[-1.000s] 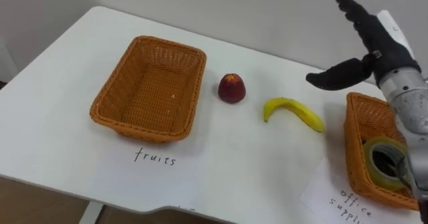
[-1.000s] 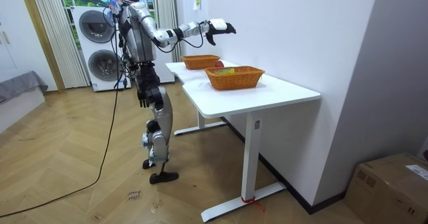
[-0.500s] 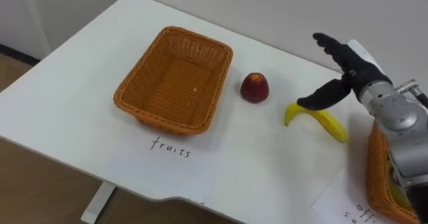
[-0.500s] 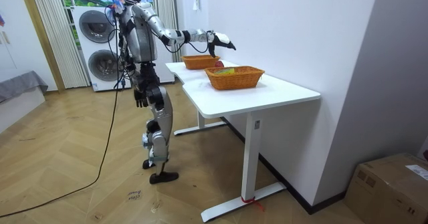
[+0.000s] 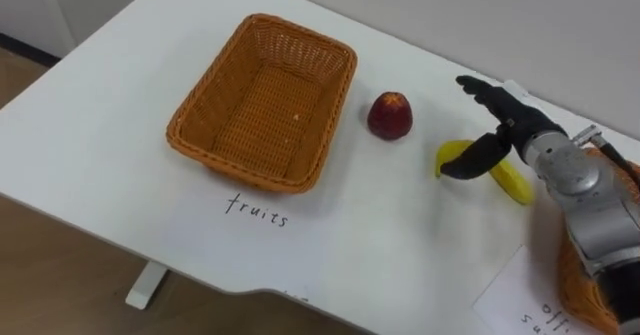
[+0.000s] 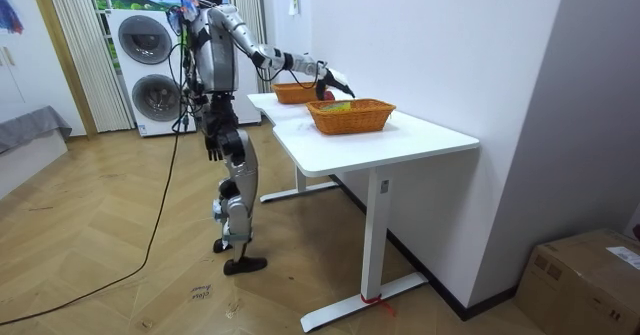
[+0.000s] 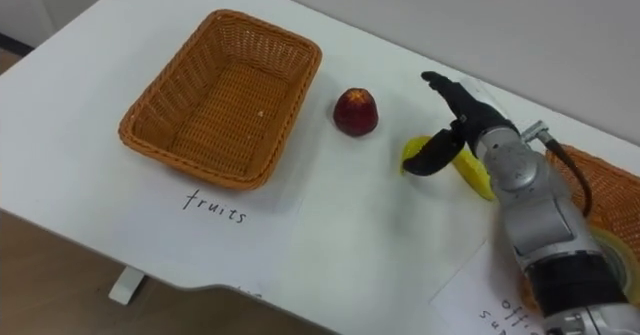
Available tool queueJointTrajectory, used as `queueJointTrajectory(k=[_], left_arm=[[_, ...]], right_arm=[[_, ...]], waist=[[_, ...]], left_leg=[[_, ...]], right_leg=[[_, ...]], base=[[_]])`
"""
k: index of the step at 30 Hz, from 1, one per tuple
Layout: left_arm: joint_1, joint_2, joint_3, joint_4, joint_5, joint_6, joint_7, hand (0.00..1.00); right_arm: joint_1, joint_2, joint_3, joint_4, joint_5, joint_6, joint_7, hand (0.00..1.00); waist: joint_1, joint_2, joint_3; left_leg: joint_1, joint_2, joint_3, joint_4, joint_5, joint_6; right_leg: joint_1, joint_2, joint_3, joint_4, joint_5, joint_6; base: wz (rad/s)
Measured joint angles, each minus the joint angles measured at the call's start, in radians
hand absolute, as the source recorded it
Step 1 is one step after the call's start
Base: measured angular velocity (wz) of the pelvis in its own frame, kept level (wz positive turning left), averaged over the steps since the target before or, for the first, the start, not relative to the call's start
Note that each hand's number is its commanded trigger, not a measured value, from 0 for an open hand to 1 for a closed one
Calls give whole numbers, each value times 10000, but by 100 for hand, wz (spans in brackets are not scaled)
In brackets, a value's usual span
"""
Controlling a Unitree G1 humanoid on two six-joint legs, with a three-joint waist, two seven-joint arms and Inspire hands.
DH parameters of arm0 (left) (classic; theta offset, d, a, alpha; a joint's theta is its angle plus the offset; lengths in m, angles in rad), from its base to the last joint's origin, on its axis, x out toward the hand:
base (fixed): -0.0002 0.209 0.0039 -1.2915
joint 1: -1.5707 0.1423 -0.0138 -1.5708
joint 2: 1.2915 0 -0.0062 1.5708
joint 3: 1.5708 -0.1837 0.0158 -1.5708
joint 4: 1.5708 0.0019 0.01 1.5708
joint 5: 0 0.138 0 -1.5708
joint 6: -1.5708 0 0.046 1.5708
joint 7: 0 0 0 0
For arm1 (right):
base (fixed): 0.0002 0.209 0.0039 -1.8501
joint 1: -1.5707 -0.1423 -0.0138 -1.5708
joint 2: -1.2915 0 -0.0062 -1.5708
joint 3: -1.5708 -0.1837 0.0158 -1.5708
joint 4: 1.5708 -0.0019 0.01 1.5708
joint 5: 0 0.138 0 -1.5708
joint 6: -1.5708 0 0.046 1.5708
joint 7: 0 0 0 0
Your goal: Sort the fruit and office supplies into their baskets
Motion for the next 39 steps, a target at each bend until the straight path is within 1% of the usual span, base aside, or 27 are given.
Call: queueJointTrajectory(k=[2, 4, 5, 7, 10, 13, 18, 22, 24, 30, 36, 37, 39], left_arm=[[0, 25, -70, 21, 1, -1, 2, 0], [-53, 31, -80, 143, 2, -23, 5, 0], [-94, 37, -78, 228, -1, -34, 5, 0], [-118, 63, -70, 315, 1, -44, 5, 0], [-120, 162, -69, 328, -3, -190, 8, 0], [-122, 255, -75, 331, -3, -205, 33, 0], [-280, 261, -78, 381, -12, -222, 45, 0], [-326, 261, -78, 388, -22, -401, 46, 0], [-339, 264, -76, 386, -173, -402, 46, 0], [-414, 302, -72, 387, -227, -390, 45, 0], [-651, 309, -83, 405, -414, -380, 45, 0], [-746, 309, -88, 515, -470, -407, 45, 0], [-879, 309, -87, 727, -471, -398, 43, 0]], right_arm=[[0, -74, 67, 42, -133, 0, 0, 0], [-43, -296, 346, 43, -419, -19, 0, 0], [-70, -326, 392, 43, -535, -22, 18, 0], [-120, -326, 415, 43, -1160, -92, 19, 0], [-167, -327, 416, 43, -1578, -145, 34, 0], [-185, -352, 460, 117, -1829, -223, 38, 0], [-342, -391, 770, 331, -2306, -238, 81, 0], [-404, -396, 778, 330, -2326, -311, 89, 0], [-422, -417, 778, 330, -2327, -311, 90, 0], [-608, -740, 778, 303, -2485, -308, 112, 0], [-608, -763, 874, 349, -2991, -284, 114, 0], [-608, -762, 949, 390, -3042, -280, 121, 0], [-608, -762, 1049, 494, -3139, -278, 166, 0]], waist=[[3, -8, 1], [16, -30, -3], [15, -30, -2], [1, -29, -1], [14, -22, 4], [20, -19, 6], [22, -29, -1], [31, -58, -22], [22, -75, -34], [-12, -81, -36], [14, -54, -15], [33, -19, 13], [69, -19, 13]], left_leg=[[-10, 1, 7, 10, 0, 0], [-49, 2, 34, 8, 0, 0], [-52, 6, 55, 13, 0, 0], [-57, 11, 71, 24, 0, 0], [-56, 16, 78, 27, -1, 1], [-58, 15, 56, 28, -1, 1], [-115, 15, 62, 41, -1, 1], [-121, 15, 91, 50, 0, 0], [-140, 15, 85, 51, 0, 0], [-163, 16, 24, 54, 0, -1], [-176, 15, 28, 125, 0, 0], [-178, 15, 31, 83, -1, 0], [-175, 15, 43, 76, -1, 0]], right_leg=[[-28, 4, 34, -2, 0, 0], [-90, 9, 91, 1, 0, 0], [-97, 10, 100, 0, 0, 0], [-102, 15, 116, -4, 0, 0], [-112, 16, 153, 0, 1, -2], [-111, 14, 149, 7, 11, -17], [-133, 4, 60, 18, 25, -36], [-133, 2, 48, 16, 27, -38], [-146, -2, 25, 14, 27, -38], [-150, -4, -74, 10, 27, -38], [-150, -5, -74, 14, 28, -37], [-150, -5, -70, 19, 28, -37], [-151, -3, -64, 19, 28, -38]], base=[[0], [-4], [-6], [-2], [0], [0], [0], [0], [0], [1], [0], [0], [0]])
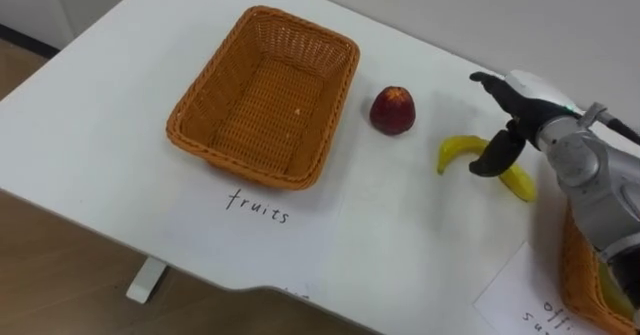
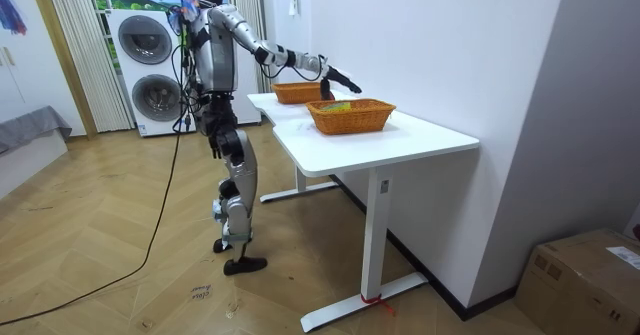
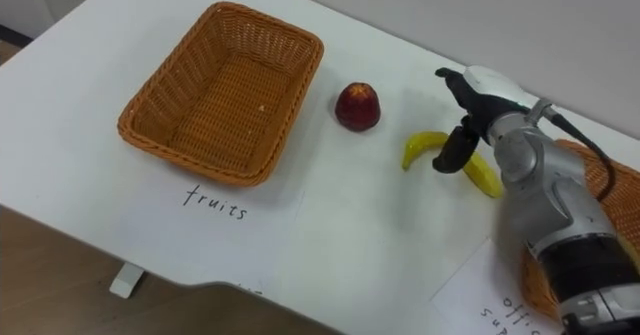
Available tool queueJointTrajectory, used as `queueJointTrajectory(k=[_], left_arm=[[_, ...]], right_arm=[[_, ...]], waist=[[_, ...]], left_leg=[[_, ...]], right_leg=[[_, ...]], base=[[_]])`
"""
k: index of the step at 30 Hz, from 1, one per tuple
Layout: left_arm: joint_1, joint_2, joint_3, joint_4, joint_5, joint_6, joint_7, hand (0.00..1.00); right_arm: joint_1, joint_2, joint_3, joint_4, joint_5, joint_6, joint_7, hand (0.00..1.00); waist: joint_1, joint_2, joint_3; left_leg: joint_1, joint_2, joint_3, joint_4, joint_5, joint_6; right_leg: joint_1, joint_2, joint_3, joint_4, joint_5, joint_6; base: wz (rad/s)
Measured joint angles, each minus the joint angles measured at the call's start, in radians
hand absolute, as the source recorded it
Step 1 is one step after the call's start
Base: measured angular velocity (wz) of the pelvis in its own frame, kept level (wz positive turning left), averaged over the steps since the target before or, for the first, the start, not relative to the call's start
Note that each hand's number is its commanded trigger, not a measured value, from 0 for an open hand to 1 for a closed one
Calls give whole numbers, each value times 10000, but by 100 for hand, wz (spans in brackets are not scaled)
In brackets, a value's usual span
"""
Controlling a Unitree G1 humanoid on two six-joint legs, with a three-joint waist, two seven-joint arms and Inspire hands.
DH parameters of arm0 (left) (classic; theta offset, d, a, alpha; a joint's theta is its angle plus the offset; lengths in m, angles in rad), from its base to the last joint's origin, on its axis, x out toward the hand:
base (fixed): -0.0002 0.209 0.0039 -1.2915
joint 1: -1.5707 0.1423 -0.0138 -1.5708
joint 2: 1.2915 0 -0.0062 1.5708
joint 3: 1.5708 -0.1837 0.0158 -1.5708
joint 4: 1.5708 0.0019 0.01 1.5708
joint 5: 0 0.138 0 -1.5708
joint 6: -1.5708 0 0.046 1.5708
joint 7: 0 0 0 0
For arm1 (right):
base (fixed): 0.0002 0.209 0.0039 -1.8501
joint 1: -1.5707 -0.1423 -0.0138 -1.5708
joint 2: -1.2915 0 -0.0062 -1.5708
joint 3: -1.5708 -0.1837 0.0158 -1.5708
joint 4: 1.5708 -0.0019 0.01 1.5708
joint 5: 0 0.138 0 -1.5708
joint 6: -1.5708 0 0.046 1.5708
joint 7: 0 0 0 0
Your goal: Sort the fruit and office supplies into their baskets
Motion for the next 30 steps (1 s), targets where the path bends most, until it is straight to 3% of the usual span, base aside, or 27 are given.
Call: queueJointTrajectory(k=[20, 30], left_arm=[[-309, 35, -3, 349, 5, 25, -66, 0], [-406, 36, -18, 363, -92, 199, -64, 0]], right_arm=[[-377, -52, 193, 1627, -262, 80, 607, 0], [-515, -57, 540, 1778, -265, 84, 588, 0]], waist=[[717, -11, 15], [724, 23, 58]], left_leg=[[-203, 6, -57, 106, 1, -2], [-254, -8, -186, 105, -5, -6]], right_leg=[[-239, -1, -22, 8, 14, -20], [-154, -11, -186, -12, 14, -19]], base=[[0], [4]])
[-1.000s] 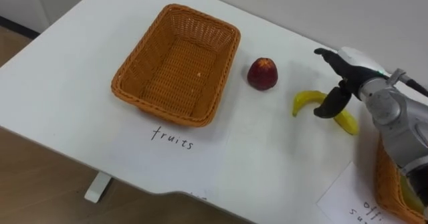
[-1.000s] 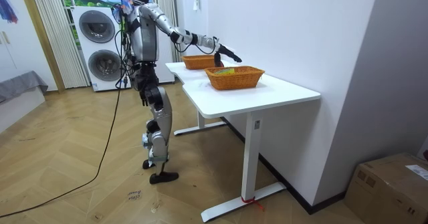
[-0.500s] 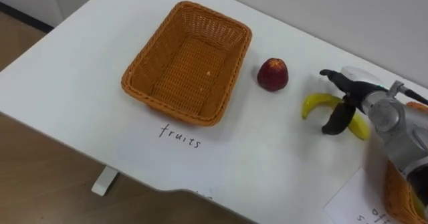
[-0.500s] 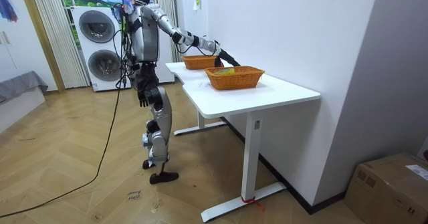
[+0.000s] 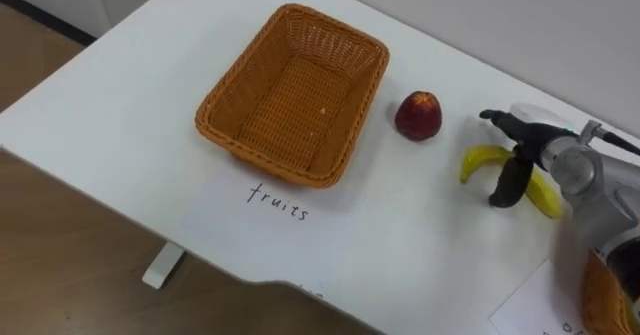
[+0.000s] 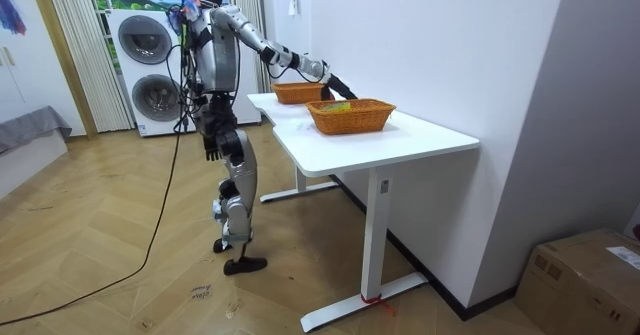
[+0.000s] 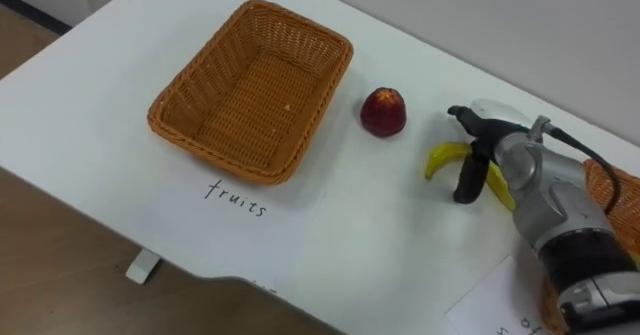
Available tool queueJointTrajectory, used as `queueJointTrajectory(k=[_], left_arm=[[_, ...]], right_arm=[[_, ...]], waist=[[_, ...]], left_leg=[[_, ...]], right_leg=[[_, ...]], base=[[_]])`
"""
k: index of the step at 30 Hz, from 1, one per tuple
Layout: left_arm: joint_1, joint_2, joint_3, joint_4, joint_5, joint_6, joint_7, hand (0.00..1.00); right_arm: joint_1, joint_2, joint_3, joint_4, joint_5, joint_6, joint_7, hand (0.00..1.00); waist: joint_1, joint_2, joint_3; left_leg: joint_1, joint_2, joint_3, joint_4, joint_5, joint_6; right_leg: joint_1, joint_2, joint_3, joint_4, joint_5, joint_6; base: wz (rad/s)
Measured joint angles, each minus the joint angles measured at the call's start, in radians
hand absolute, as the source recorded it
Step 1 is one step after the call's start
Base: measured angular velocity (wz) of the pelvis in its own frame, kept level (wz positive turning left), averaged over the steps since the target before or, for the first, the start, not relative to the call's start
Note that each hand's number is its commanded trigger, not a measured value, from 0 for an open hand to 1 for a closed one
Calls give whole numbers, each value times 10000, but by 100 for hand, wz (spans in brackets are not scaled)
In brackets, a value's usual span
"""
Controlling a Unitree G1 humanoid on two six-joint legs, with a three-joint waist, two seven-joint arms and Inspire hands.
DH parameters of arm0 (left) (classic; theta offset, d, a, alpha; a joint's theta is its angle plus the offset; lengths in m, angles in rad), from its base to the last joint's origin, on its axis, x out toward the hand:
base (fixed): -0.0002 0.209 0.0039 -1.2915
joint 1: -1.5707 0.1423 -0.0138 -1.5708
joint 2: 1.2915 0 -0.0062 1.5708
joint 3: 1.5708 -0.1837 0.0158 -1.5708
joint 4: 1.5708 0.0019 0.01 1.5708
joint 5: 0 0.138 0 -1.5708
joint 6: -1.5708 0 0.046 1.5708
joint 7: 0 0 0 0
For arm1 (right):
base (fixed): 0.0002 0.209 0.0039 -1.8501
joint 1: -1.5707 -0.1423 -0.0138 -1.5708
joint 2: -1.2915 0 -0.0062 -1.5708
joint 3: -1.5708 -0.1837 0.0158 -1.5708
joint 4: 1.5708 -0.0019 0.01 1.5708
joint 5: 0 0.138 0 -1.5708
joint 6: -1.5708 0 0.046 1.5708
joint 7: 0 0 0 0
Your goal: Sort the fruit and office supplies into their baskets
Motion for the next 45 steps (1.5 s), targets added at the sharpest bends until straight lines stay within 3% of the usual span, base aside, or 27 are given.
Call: queueJointTrajectory(k=[5, 6, 7, 8, 12, 20, 30, 38, 45], left_arm=[[-120, 20, -213, 1, 4, 10, -20, 0], [-152, 21, -218, 1, 4, 11, -20, 0], [-184, 22, -240, 1, 4, 13, -20, 0], [-215, 27, -314, 1, 5, 14, -20, 0], [-230, 26, -392, -2, 40, 26, -20, 0], [-422, 75, -645, -10, 29, 179, 55, 0], [-412, 219, -652, -2, -16, 259, 88, 0], [-457, 244, -667, 65, -113, 295, 222, 0], [-449, 300, -652, 59, -96, 288, 256, 0]], right_arm=[[-77, -2, 135, 27, -1, 0, 90, 0], [-99, -3, 183, 30, -2, 0, 98, 49], [-181, -27, 345, 52, -10, 2, 106, 85], [-198, -30, 366, 59, -22, -1, 115, 100], [-229, -73, 459, 23, -23, 28, 336, 100], [-383, -262, 937, 67, -68, 657, 66, 100], [-434, -285, 1183, 57, 87, 810, 367, 100], [-516, -286, 1503, 60, 178, 890, 473, 100], [-519, -289, 1472, -13, 208, 846, 592, 100]], waist=[[7, -1, 2], [6, -3, 3], [6, 0, 5], [11, 4, 8], [18, 3, 8], [289, 2, 7], [324, -87, -16], [347, -236, 41], [276, -280, 8]], left_leg=[[-58, -9, -86, 17, 11, -13], [-64, -9, -105, 19, 12, -15], [-64, -9, -107, 19, 12, -15], [-69, -12, -112, 18, 12, -15], [-62, -14, -109, 2, 12, -13], [52, -3, -85, 1, 22, -21], [73, 7, -90, -42, 22, -22], [59, 7, -90, 1, 22, -22], [47, 8, -26, 0, 26, -29]], right_leg=[[-2, -4, -153, -9, 1, -3], [-2, -3, -176, -9, 2, -3], [-2, -2, -177, -12, 2, -3], [-3, -4, -183, -15, 2, -3], [-4, -12, -232, -12, 2, -2], [18, -13, -356, -16, 3, -2], [26, -11, -421, -11, 3, -2], [39, -6, -411, -13, 12, -15], [20, -3, -389, -16, 13, -16]], base=[[6], [4], [0], [0], [0], [0], [0], [0], [-1]])
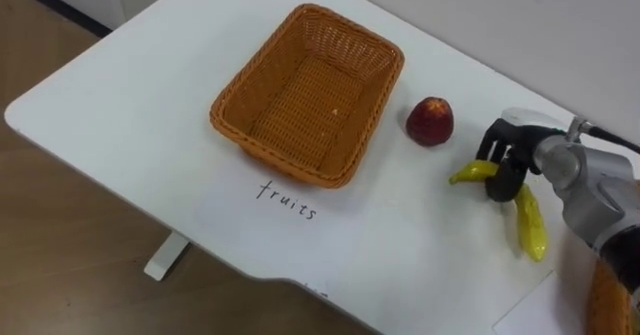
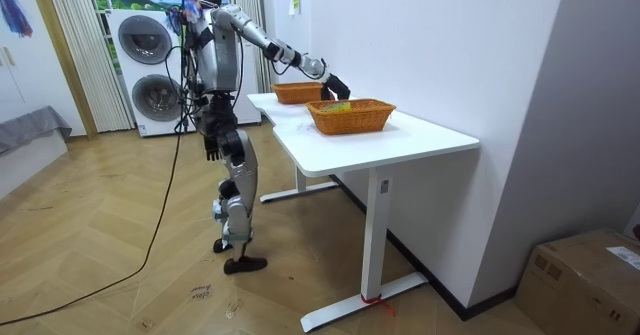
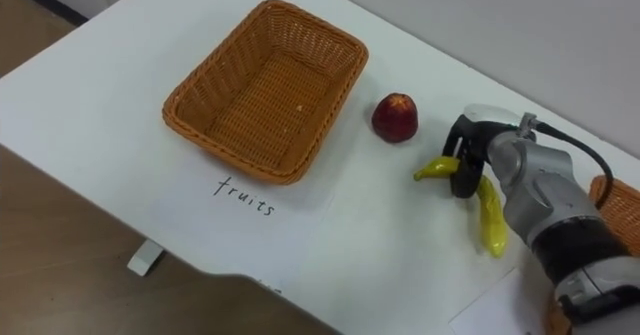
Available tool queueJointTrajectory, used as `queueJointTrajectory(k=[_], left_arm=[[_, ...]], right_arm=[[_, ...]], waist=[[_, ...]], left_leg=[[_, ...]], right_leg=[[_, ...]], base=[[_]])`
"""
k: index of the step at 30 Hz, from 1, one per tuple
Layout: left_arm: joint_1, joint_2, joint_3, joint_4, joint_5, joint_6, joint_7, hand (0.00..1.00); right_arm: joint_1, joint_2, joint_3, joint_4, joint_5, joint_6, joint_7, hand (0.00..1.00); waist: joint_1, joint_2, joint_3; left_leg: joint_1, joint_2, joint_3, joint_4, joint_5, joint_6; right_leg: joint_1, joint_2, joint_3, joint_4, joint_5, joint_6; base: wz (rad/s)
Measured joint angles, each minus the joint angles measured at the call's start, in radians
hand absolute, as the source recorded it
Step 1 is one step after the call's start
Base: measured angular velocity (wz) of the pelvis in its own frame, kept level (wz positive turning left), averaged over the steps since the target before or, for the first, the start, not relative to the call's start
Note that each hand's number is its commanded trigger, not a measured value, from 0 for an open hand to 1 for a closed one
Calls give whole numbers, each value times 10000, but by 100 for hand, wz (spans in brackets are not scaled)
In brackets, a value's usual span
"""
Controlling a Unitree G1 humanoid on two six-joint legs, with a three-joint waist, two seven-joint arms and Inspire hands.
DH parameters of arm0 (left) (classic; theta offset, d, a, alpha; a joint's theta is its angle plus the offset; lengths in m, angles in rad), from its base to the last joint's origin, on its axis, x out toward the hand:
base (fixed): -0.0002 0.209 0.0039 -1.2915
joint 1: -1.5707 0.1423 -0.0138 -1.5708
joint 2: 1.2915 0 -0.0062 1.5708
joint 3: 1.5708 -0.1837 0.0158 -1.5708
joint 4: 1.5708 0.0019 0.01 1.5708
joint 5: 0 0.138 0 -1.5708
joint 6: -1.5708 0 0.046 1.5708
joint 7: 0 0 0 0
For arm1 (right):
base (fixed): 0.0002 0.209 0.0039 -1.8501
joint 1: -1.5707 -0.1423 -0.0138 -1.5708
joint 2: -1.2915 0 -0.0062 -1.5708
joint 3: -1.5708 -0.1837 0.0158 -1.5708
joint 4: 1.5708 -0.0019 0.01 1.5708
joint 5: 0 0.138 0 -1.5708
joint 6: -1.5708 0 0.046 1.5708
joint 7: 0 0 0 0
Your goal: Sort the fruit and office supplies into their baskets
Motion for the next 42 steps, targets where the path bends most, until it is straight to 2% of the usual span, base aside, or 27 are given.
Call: queueJointTrajectory(k=[5, 8, 9, 11, 13, 19, 25, 31, 34, 39, 42], left_arm=[[302, 16, 67, -81, -28, -101, -1, 0], [488, 10, 98, -84, -5, -117, -1, 0], [596, 5, 103, -121, -13, -120, -1, 0], [770, 3, 122, -173, -10, -151, 23, 0], [964, -33, 313, -224, -11, -130, 138, 0], [1247, -97, 530, -355, -110, -122, 390, 0], [1252, -146, 614, -379, -88, -191, 395, 0], [1467, -254, 1123, -546, 15, -301, 398, 0], [1656, -429, 1361, -556, 24, -290, 399, 0], [1890, -528, 1654, -556, 26, -262, 401, 0], [1914, -530, 1687, -555, 23, -260, 403, 0]], right_arm=[[142, -5, -303, -507, 216, -226, 185, 100], [410, -5, -506, -1244, 227, -294, 182, 100], [509, -5, -578, -1558, 222, -337, 186, 100], [676, -10, -848, -2142, 158, -406, 260, 100], [808, -59, -1091, -2895, 155, -408, 289, 100], [887, -242, -1730, -4275, 329, -401, 306, 100], [1123, -291, -2066, -5178, 579, -392, 613, 100], [1121, -291, -2728, -6460, 575, -524, 642, 100], [1137, -328, -2748, -6890, 520, -433, 731, 100], [1130, -328, -2748, -7598, 412, -365, 1060, 100], [1120, -328, -2748, -7852, 400, -184, 1191, 100]], waist=[[-190, -18, -19], [-389, 68, 2], [-569, 107, 9], [-685, 189, -9], [-863, 271, -75], [-1180, 279, -142], [-1262, 197, -232], [-1304, 214, -223], [-1249, 235, -220], [-1201, 244, -215], [-1136, 237, -219]], left_leg=[[66, 4, 24, 4, 3, 0], [121, 4, 20, 13, 3, 0], [214, 4, 15, -4, 2, 2], [248, 3, 21, -95, 1, 2], [325, 8, 87, -137, 6, 1], [802, 18, 177, -344, 67, -2], [1232, 19, 210, -506, 72, 3], [1279, 10, 365, -496, 110, 4], [1318, 12, 434, -499, 113, 3], [1341, 12, 449, -501, 115, 5], [1351, 8, 415, -503, 115, 5]], right_leg=[[33, -3, 41, -2, 0, -1], [106, -2, 44, -11, 1, -2], [194, -2, 68, -14, 1, -2], [232, -3, 117, -4, 1, -2], [240, 1, 181, -2, 1, -2], [592, 16, 306, -14, 1, -2], [930, 38, 530, 3, 1, -1], [950, 20, 587, 4, 8, -8], [930, 28, 723, 35, 11, -14], [933, 42, 819, 43, 14, -17], [964, 40, 805, 44, 13, -17]], base=[[-3], [0], [0], [-2], [-8], [-5], [-4], [-5], [-8], [-4], [3]])
